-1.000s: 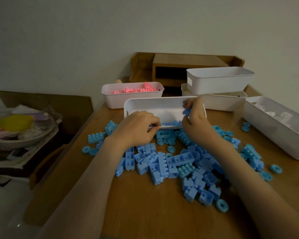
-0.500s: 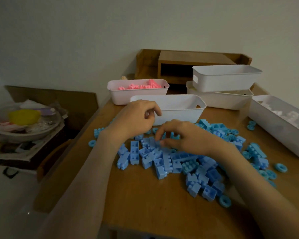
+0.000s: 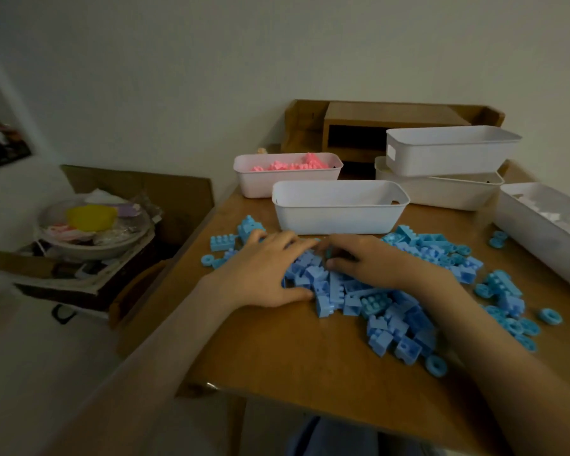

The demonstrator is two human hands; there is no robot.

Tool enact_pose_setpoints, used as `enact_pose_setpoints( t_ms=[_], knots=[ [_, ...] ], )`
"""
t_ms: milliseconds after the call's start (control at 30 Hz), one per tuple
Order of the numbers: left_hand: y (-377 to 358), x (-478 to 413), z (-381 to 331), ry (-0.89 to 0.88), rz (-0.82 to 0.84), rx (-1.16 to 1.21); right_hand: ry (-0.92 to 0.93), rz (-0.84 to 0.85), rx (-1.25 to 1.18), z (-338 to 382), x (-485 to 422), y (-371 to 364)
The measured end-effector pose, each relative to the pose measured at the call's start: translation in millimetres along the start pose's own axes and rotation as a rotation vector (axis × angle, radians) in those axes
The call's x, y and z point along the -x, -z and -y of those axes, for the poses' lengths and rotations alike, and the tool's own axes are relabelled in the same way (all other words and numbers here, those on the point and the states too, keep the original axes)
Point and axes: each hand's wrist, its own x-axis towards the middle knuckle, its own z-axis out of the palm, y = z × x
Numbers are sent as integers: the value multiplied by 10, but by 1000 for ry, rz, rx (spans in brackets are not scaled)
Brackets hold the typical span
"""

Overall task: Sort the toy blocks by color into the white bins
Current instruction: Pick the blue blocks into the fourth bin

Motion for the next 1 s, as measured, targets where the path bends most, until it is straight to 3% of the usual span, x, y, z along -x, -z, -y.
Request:
enact_pose_setpoints(
  t_ms=[200, 333, 533, 867, 1000],
  knots=[
    [-29, -239, 70, 5, 11, 317, -48, -105, 302, -84, -10, 20],
    [-68, -267, 65, 14, -142, 395, -27, -58, 187, -61, -5, 14],
    [-50, -228, 3, -18, -277, 323, -8, -79, 119, -106, -43, -14],
    [-77, -200, -27, 68, -292, 298, 75, -409, 73, -110, -64, -30],
    [-124, -249, -12, 109, -288, 367, 23, -296, -95, -41, -34, -10]
  ],
)
